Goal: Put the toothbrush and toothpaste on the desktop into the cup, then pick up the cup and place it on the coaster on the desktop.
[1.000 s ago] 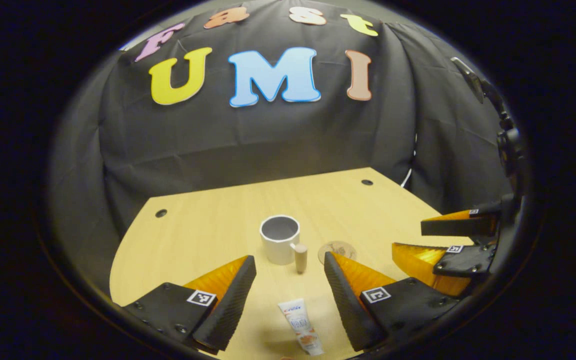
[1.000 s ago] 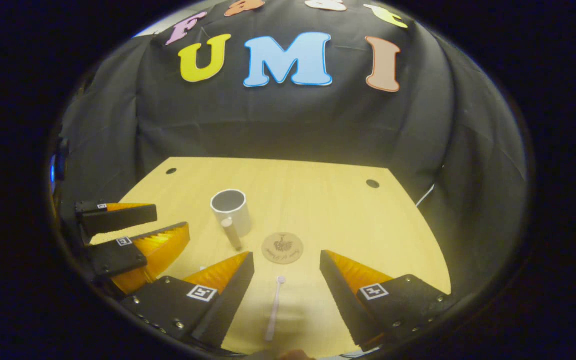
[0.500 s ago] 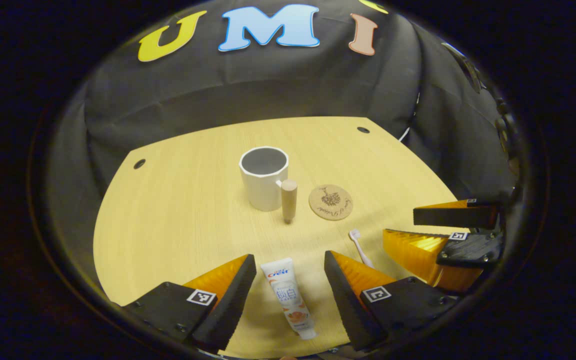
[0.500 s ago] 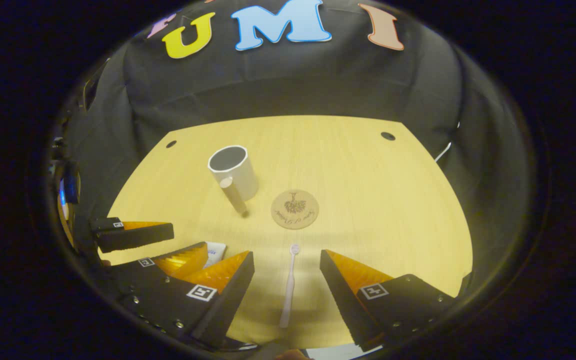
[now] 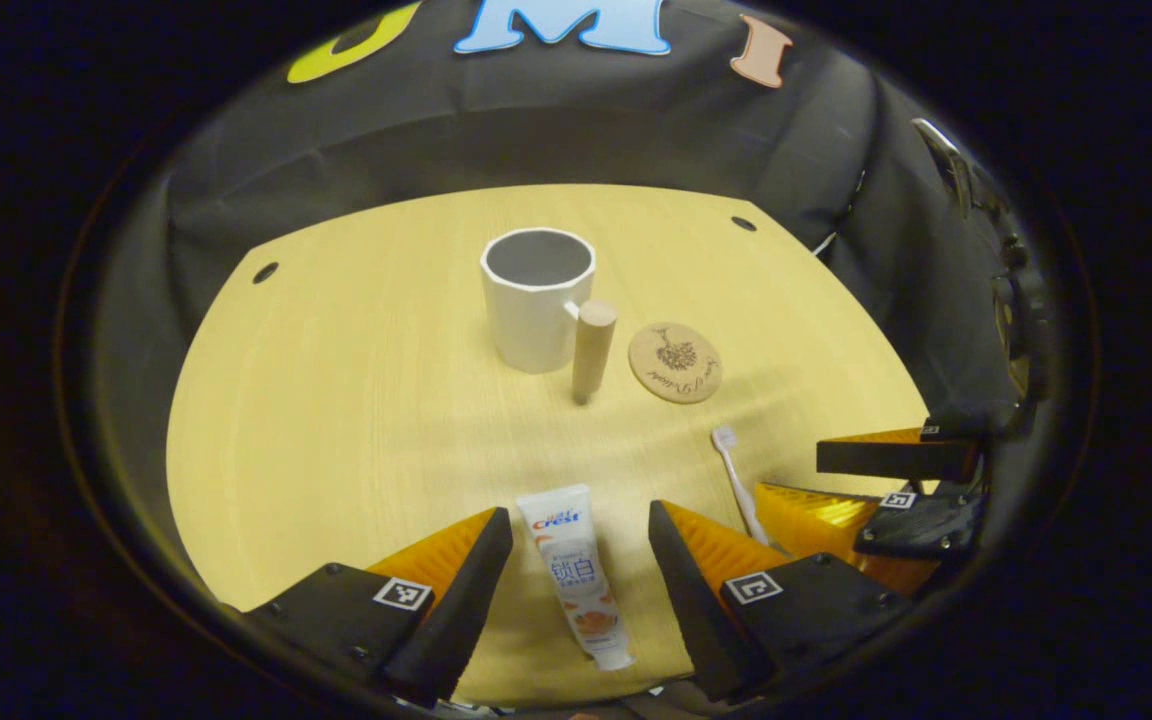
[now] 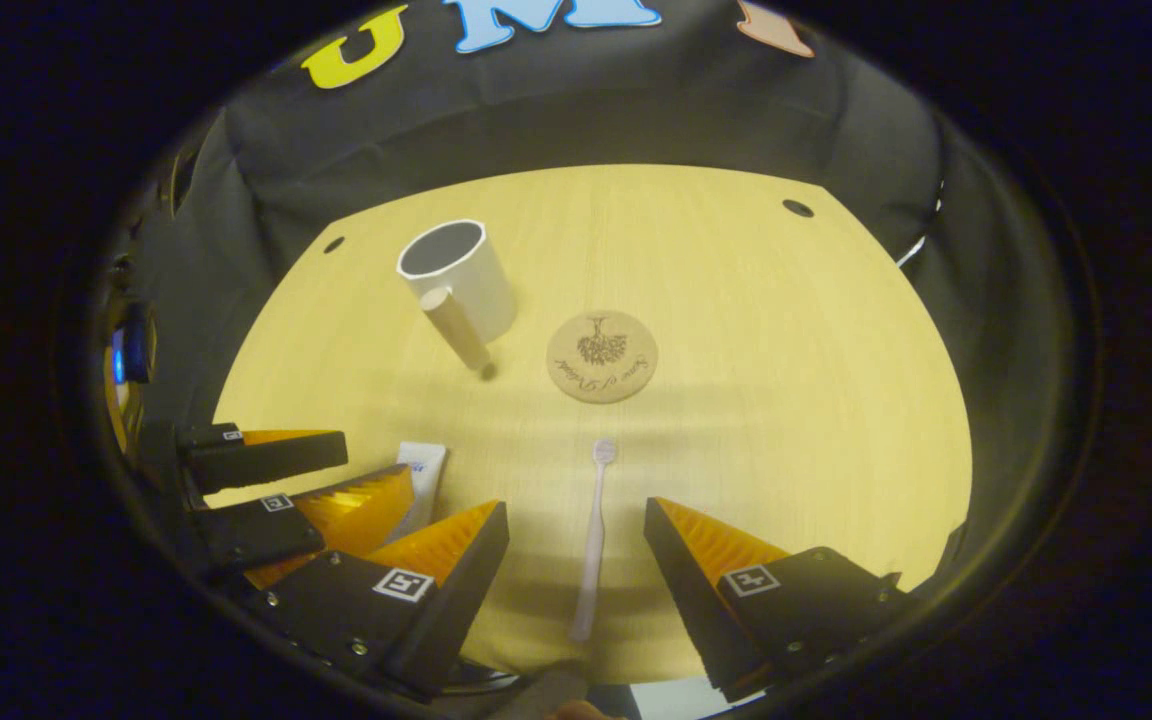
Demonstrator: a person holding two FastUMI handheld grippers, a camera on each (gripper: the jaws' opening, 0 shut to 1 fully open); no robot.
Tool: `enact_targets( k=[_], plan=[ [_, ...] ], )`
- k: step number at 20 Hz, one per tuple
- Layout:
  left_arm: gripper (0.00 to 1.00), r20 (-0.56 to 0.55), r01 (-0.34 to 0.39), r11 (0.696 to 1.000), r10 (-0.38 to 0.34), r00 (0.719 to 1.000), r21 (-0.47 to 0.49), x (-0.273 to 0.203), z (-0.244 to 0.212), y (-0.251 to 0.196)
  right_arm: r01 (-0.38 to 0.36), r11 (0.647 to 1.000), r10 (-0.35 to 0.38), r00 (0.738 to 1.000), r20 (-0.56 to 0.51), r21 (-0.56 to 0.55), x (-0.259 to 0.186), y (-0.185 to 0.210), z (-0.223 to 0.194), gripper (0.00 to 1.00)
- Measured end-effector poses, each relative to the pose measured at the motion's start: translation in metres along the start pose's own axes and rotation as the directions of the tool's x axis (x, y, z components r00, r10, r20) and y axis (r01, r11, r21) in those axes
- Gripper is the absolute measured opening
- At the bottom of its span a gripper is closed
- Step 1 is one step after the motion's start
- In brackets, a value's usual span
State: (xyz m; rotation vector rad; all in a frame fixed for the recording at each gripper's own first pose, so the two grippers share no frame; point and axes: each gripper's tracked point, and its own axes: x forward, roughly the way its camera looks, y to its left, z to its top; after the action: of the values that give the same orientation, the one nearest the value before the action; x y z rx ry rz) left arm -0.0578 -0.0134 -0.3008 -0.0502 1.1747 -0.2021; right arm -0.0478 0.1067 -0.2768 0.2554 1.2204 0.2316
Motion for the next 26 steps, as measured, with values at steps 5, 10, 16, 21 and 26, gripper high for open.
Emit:
enact_targets(
  k=[5, 10, 16, 21, 26],
  plan=[
    [0.93, -0.154, -0.009, 0.998, -0.001, 0.988, -0.064, 0.014, -0.026, 0.005, 0.021, 1.000, -0.021, 0.991, -0.131, 0.002, 0.017, -0.005, -0.023, 0.90],
    [0.93, -0.257, -0.005, 0.992, -0.027, 0.966, -0.124, 0.029, -0.049, 0.006, 0.005, 0.999, 0.009, 0.968, -0.251, 0.053, 0.037, 0.002, -0.047, 0.90],
    [0.88, -0.322, -0.001, 0.990, -0.044, 0.946, -0.138, 0.035, -0.062, 0.005, 0.031, 0.997, -0.005, 0.946, -0.324, 0.075, 0.044, 0.002, -0.054, 0.86],
    [0.64, -0.331, -0.001, 0.990, -0.046, 0.942, -0.141, 0.036, -0.062, 0.003, 0.082, 0.997, -0.077, 0.934, -0.350, 0.000, 0.044, -0.006, -0.060, 0.63],
    [0.58, -0.329, -0.011, 0.991, -0.035, 0.944, -0.137, 0.035, -0.062, 0.004, 0.115, 0.993, -0.115, 0.927, -0.356, -0.022, 0.045, -0.009, -0.061, 0.30]
  ],
)
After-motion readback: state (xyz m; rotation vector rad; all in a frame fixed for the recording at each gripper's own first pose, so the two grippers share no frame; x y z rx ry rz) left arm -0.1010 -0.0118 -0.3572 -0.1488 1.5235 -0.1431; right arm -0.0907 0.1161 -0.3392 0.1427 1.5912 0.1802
